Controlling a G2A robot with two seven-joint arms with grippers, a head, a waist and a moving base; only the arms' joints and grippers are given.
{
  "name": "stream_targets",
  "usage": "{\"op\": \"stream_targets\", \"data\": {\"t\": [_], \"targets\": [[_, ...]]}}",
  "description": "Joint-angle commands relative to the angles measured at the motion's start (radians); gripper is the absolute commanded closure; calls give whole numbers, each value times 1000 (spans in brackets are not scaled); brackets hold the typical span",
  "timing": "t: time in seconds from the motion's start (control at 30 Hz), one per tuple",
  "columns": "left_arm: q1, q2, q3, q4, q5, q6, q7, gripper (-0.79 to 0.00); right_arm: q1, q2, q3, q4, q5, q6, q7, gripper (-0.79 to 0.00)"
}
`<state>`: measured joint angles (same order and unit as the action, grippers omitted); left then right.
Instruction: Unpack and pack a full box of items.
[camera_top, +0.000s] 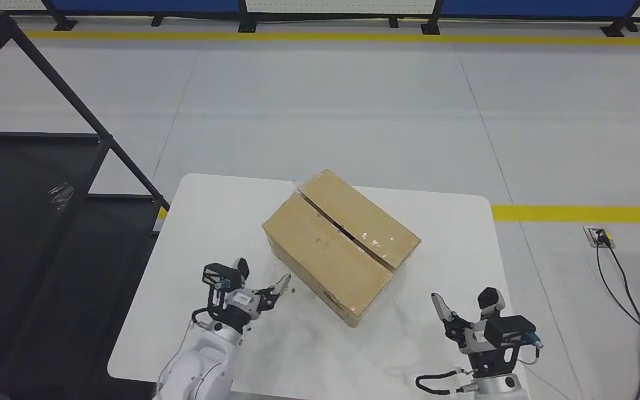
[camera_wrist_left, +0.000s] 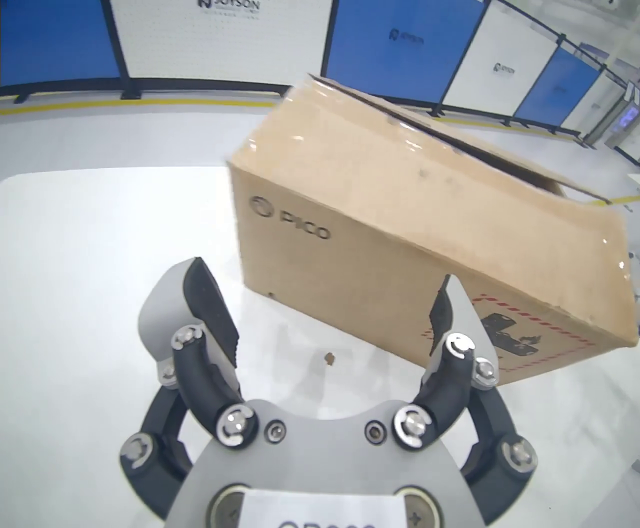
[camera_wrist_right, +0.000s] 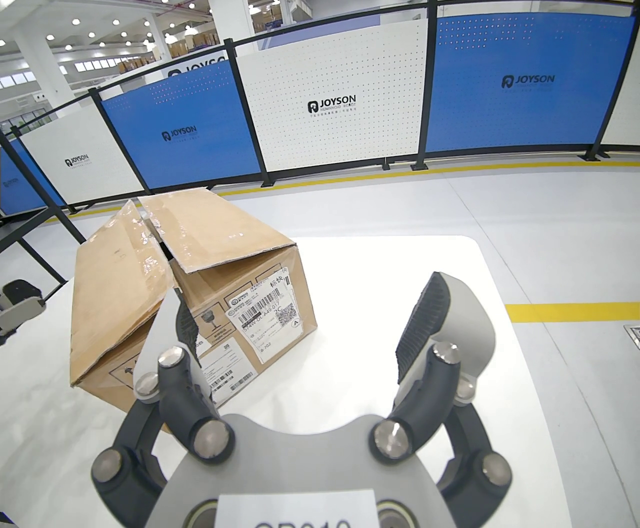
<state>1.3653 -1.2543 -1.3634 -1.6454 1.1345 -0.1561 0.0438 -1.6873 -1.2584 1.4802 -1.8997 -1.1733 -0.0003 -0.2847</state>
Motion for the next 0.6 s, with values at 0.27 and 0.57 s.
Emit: {"op": "stream_targets", "data": {"t": [0.27, 0.57], "targets": [[35, 9, -159, 0, -144, 20, 34, -785, 41, 3, -82, -25, -175, -88, 61, -785], [27, 11, -212, 21, -203, 39, 30, -785, 98, 0, -217, 6, -337, -164, 121, -785]]}}
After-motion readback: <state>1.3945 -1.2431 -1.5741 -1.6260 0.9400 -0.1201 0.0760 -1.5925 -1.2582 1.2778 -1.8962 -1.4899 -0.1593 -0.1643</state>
